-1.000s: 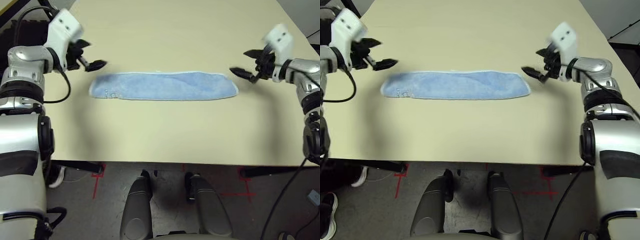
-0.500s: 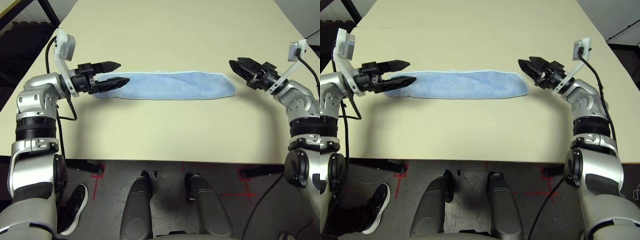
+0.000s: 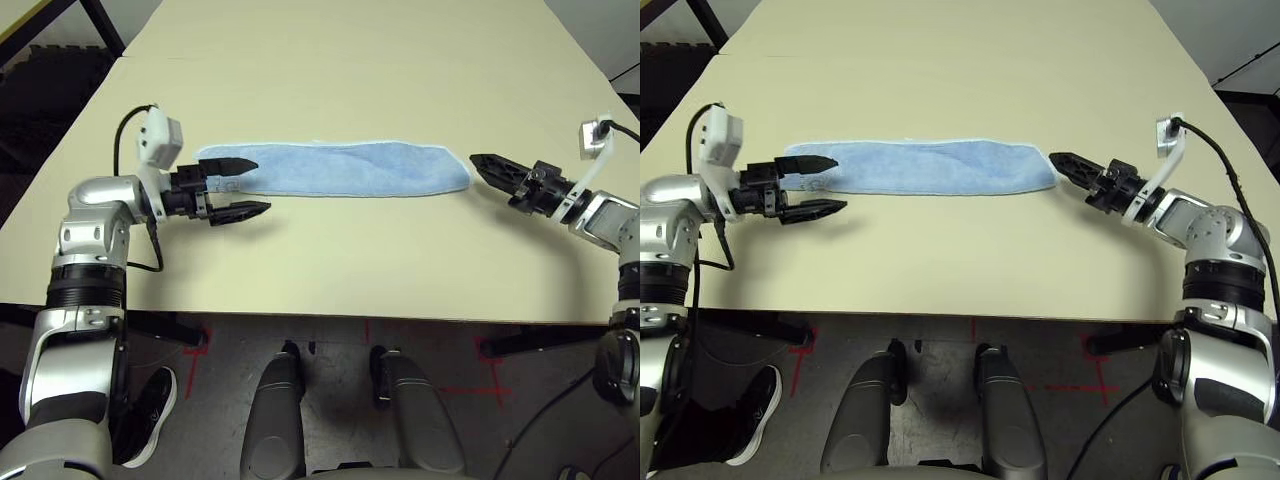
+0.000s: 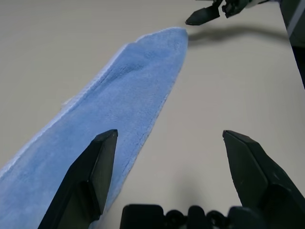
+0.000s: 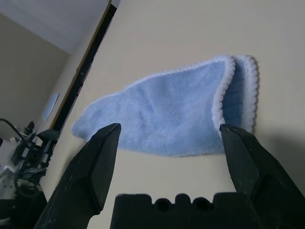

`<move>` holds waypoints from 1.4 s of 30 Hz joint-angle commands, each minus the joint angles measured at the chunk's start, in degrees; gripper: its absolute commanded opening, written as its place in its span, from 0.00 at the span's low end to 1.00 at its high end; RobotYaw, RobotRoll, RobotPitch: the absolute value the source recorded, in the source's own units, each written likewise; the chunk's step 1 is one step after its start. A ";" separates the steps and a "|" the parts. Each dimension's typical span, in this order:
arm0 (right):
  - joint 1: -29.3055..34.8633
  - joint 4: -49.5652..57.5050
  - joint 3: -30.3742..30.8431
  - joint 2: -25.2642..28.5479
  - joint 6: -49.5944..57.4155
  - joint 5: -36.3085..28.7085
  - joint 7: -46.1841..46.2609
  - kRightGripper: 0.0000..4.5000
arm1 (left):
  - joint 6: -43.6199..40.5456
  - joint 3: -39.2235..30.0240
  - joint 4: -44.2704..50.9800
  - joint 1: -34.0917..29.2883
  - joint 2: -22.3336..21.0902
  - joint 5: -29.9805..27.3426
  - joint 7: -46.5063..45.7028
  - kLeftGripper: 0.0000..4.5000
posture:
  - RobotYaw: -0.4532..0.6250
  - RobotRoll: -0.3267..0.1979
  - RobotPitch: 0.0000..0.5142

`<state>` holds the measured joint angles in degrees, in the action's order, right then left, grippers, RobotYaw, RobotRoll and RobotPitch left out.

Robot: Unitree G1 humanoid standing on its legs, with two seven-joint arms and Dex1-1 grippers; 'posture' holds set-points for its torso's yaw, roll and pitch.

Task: Fold the towel and set it aside.

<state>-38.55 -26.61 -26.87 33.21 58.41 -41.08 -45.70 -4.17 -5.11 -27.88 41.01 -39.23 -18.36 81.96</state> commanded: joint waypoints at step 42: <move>0.75 -0.83 -8.29 -12.80 -5.66 -7.27 28.85 0.37 | -1.71 0.69 5.72 -3.53 -0.84 -1.57 -0.31 1.00 | 0.42 0.62 0.46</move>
<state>-39.44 -27.04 -34.78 19.55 52.21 -48.54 -17.58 -5.76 -5.00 -23.00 37.68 -39.53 -19.46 81.28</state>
